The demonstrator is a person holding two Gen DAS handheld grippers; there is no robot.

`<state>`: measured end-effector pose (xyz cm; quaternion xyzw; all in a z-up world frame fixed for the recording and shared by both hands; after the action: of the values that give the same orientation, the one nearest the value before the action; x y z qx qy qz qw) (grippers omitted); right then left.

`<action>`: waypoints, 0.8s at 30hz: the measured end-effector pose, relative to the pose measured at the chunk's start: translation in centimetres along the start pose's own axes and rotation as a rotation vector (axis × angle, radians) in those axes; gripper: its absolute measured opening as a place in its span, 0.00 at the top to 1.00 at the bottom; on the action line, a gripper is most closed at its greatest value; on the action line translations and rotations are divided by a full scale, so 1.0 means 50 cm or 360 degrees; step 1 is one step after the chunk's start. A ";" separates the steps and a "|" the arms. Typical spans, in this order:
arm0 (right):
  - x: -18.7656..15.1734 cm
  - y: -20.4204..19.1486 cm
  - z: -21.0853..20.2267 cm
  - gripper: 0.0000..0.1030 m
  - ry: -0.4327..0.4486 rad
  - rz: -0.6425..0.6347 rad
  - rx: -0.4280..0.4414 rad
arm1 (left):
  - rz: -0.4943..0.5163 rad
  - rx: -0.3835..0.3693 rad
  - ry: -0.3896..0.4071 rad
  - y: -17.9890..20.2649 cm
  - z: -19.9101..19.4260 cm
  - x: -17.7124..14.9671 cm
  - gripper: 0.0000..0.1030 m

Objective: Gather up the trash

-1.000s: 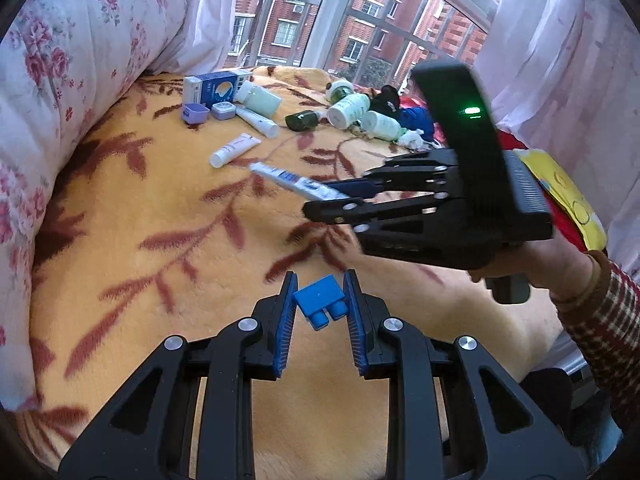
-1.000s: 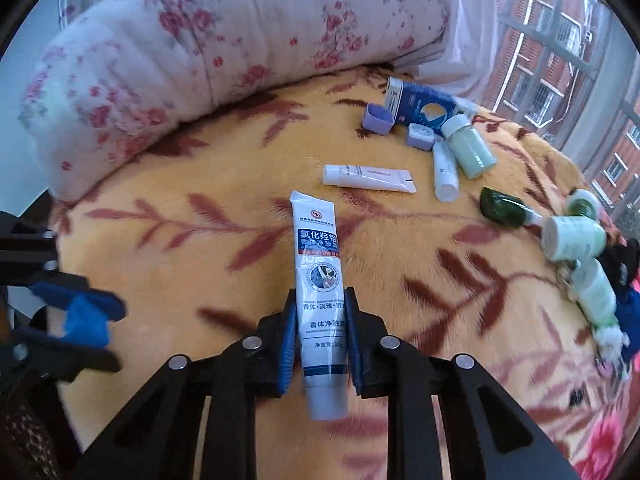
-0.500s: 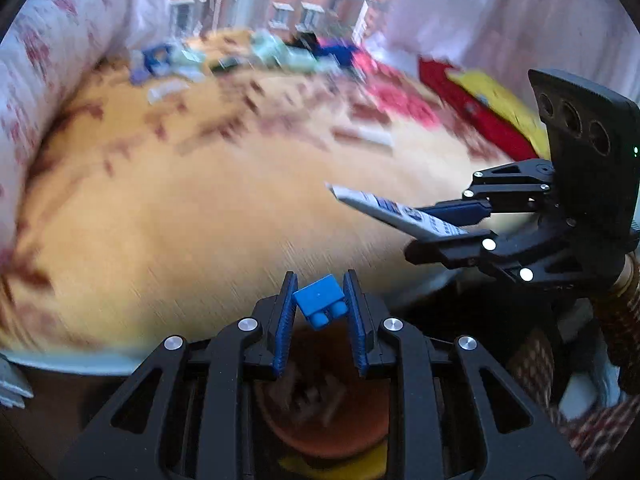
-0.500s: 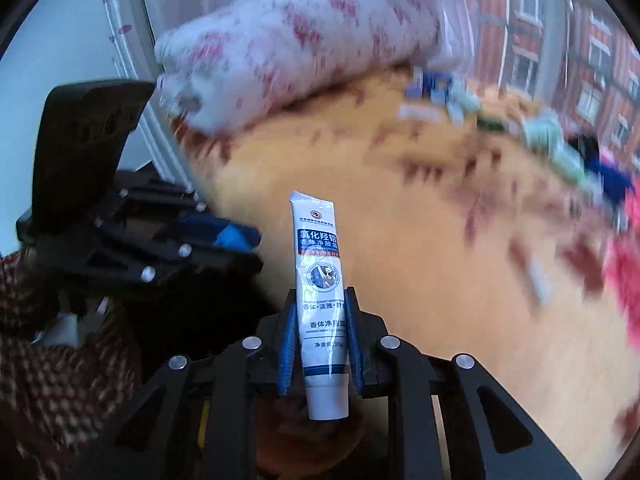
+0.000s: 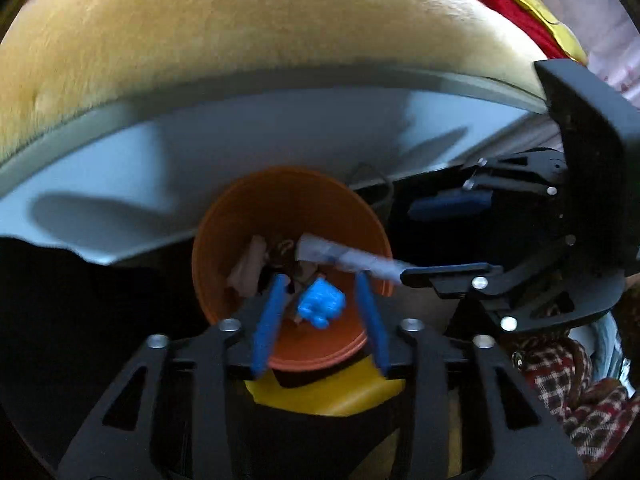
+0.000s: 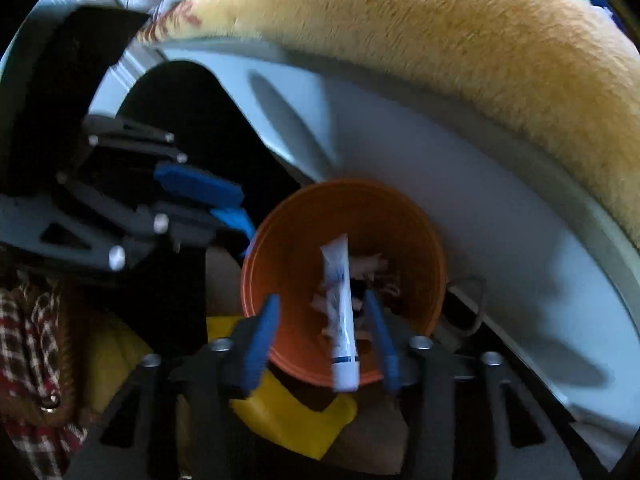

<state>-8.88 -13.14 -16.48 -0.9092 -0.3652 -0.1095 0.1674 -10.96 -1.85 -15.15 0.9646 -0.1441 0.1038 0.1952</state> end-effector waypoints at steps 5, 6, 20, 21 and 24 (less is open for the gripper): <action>0.021 0.006 -0.051 0.38 0.0171 0.0036 -0.0031 | -0.0013 0.0062 0.0124 0.001 -0.041 0.014 0.55; 0.031 0.006 -0.077 0.36 0.0256 0.0032 -0.0054 | -0.0009 0.0097 0.0191 0.003 -0.066 0.028 0.55; 0.158 0.023 -0.290 0.05 0.0914 0.0034 -0.0294 | -0.0071 0.0492 0.0843 0.014 -0.285 0.196 0.22; 0.157 0.025 -0.287 0.05 0.0919 0.0035 -0.0292 | -0.0081 0.0522 0.0865 0.016 -0.291 0.203 0.21; 0.155 0.033 -0.283 0.05 0.0929 0.0047 -0.0296 | -0.0100 0.0581 0.0907 0.016 -0.307 0.219 0.18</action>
<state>-3.31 -14.84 -1.35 -0.8560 -0.2767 -0.3966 0.1829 -3.18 1.10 1.80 0.9198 -0.0329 0.3872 0.0547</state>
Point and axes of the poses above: each gripper's, at about its wrist camera, not at the fingertips, and z roughly the way its jaws point, y to its right, x to its top, the point moved 4 cm from there along z, roughly the way its jaws point, and after that the axes turned 2 degrees about -x, right-handed, at the moved point
